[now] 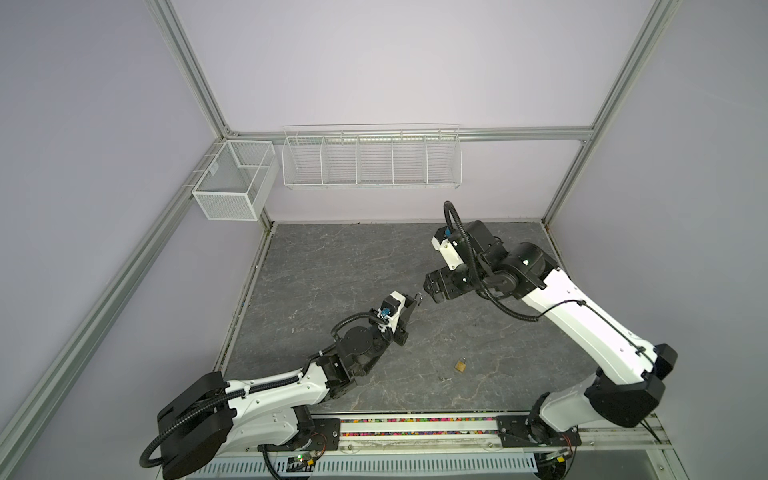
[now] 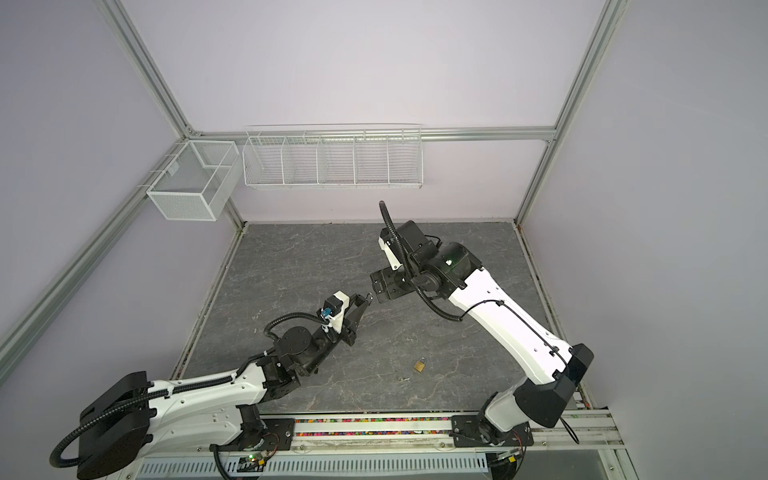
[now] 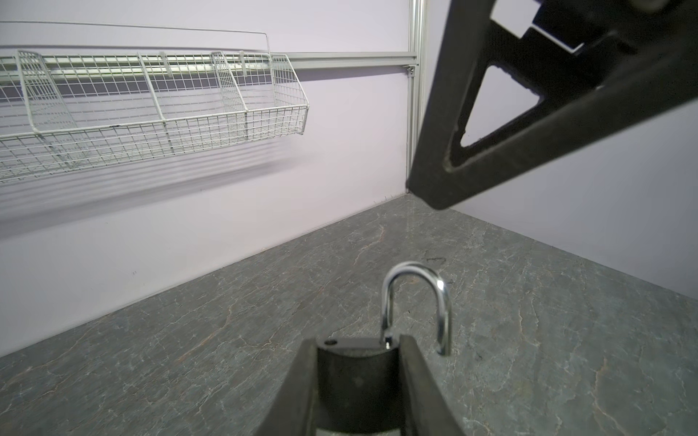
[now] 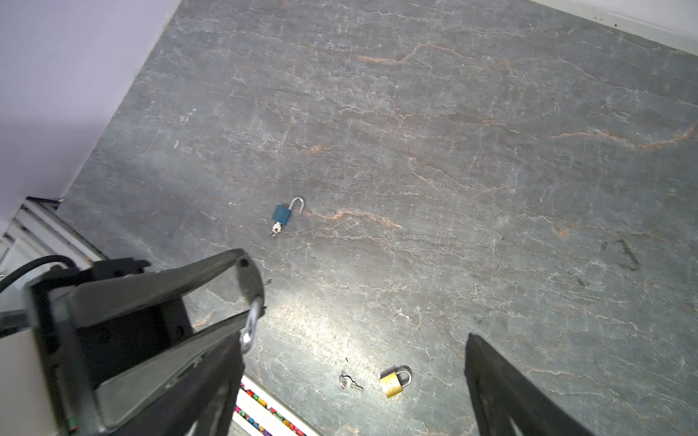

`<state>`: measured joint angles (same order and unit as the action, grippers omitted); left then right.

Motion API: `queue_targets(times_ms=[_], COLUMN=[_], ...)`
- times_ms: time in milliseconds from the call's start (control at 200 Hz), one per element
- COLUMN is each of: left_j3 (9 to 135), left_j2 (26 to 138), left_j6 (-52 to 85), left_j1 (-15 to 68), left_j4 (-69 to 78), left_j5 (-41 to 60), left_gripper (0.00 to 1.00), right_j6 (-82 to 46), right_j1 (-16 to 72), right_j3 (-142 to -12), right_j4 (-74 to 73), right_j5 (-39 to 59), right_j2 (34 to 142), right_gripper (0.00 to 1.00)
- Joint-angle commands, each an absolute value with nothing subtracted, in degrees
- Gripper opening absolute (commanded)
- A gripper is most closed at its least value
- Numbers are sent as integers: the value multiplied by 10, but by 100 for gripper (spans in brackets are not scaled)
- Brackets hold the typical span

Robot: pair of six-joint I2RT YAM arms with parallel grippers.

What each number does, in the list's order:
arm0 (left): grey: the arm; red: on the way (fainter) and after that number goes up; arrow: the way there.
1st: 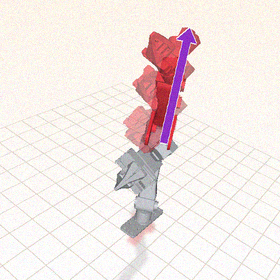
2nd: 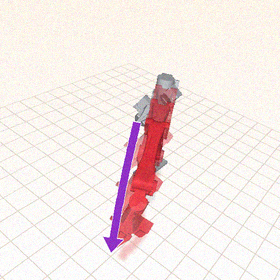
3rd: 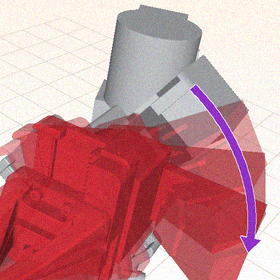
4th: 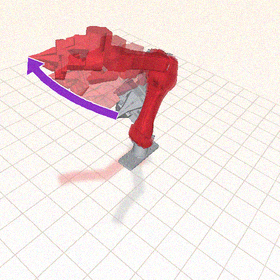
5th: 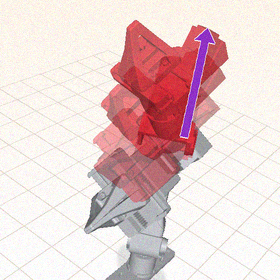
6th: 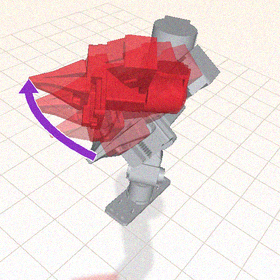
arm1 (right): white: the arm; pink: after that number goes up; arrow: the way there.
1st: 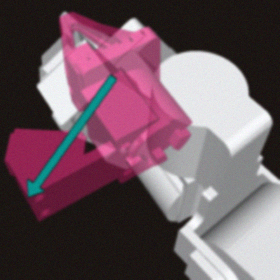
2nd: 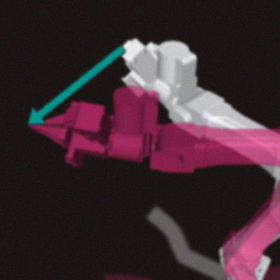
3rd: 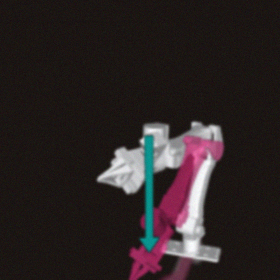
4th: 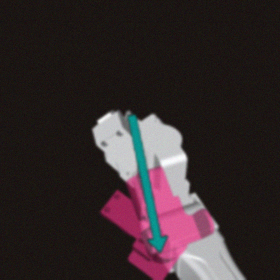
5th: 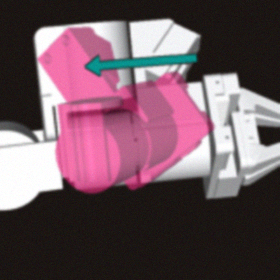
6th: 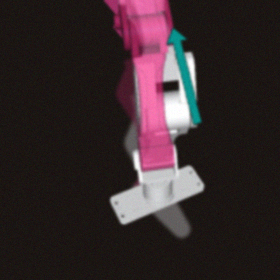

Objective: Unlock with the key
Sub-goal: 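Release the padlock and draw the right gripper back while the left holds it, then lower the black padlock onto the table and open the left gripper while the right descends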

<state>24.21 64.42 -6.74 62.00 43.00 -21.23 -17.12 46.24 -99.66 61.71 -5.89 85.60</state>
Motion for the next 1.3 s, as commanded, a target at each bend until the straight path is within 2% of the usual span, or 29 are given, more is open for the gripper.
queue_targets(times_ms=[0,265,435,680,920,1144,1294], left_j3=[258,262,265,265,313,399,484], left_j2=[649,643,646,653,666,785,894], left_j6=[-69,-66,-66,-36,168,362,415], left_j1=[622,622,622,622,622,621,609], left_j4=[450,443,443,418,139,-46,-137], left_j5=[-219,-224,-229,-267,-284,-258,-229], left_gripper=[0,0,0,0,0,0,0], right_j6=[-161,-163,-166,-165,-207,-280,-295], right_j1=[467,467,467,466,427,366,340], right_j3=[-979,-945,-934,-932,-829,-708,-660], right_j4=[599,585,584,572,537,470,440], right_j5=[-41,-39,-52,-23,-14,24,36], right_j2=[864,879,869,828,765,734,722], right_gripper=[93,93,94,95,96,97,97])
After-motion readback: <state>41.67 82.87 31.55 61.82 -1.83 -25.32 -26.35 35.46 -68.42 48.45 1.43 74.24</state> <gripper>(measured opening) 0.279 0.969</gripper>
